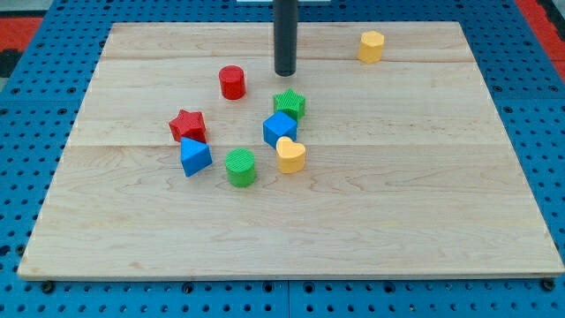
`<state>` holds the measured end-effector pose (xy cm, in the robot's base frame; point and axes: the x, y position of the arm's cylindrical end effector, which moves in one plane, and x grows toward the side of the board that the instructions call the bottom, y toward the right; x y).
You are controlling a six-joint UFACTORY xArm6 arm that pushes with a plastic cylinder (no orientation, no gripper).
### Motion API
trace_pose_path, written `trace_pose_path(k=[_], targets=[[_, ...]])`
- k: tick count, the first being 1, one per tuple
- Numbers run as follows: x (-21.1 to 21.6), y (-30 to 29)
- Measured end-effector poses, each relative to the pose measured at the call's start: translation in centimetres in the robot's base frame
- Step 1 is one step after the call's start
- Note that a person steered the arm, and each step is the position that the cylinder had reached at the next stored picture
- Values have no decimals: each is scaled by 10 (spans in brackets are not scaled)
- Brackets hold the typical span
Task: Push the red circle towards the red star
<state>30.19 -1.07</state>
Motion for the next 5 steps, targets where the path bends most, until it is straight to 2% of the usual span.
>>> trace_pose_path(k=[1, 2, 3, 4, 5], targets=[[6, -59], [9, -83], [11, -74], [30, -99], [15, -136]])
